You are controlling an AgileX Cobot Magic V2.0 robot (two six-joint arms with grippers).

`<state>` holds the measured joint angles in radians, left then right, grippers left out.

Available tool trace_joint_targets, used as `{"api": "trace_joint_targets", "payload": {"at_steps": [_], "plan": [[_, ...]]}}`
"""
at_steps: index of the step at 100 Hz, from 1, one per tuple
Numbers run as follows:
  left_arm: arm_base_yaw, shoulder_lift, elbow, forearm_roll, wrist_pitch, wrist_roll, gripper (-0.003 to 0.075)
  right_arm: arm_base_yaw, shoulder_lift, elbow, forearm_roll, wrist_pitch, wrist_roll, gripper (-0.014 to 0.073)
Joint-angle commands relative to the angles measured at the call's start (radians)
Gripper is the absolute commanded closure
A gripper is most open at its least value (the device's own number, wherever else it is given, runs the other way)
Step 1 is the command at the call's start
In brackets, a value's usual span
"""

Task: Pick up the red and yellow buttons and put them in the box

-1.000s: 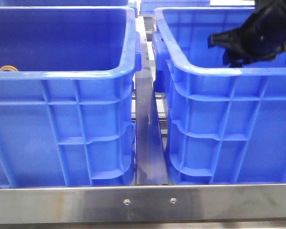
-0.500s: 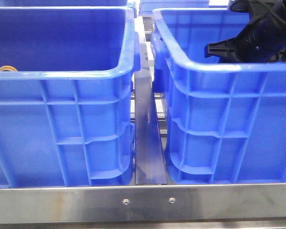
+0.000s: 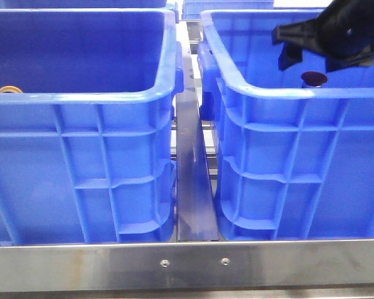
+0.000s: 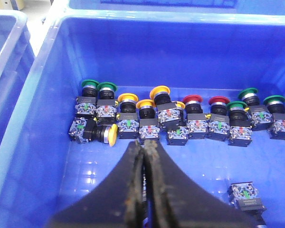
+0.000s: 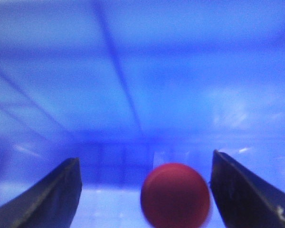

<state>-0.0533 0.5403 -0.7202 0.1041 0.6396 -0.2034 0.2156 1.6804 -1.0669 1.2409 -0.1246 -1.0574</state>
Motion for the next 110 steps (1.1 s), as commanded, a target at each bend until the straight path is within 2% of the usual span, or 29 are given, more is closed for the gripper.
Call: {"api": "trace_joint_targets", "payload": {"at_steps": [1,59,89,98,105,110], "plan": [[0.002,0.003,-0.027,0.003,-0.073,-0.011,0.0739,-0.004,-0.11,0.013,-0.005,-0.033,-0.008,0.0011],[0.002,0.003,-0.027,0.003,-0.073,-0.011,0.0739,-0.004,-0.689,0.388,-0.005,-0.029,-0.008,0.0012],[0.002,0.003,-0.027,0.003,-0.073,-0.011,0.0739,-0.004,-0.989,0.527,-0.005,0.003,-0.008,0.0015],[0.002,0.003,-0.027,0.003,-0.073,-0.011,0.0739,-0.004,-1.049,0.547,-0.005,0.004,-0.008,0.0071],[0.002,0.003,-0.027,0.004,-0.073,-0.011,0.0739,-0.004,-1.078,0.549,-0.005,0.005,-0.008,0.017],[0.002,0.003,-0.027,0.004,-0.073,-0.011,0.0739,-0.004,-1.089,0.549,-0.005,0.005,-0.008,0.0272]]}}
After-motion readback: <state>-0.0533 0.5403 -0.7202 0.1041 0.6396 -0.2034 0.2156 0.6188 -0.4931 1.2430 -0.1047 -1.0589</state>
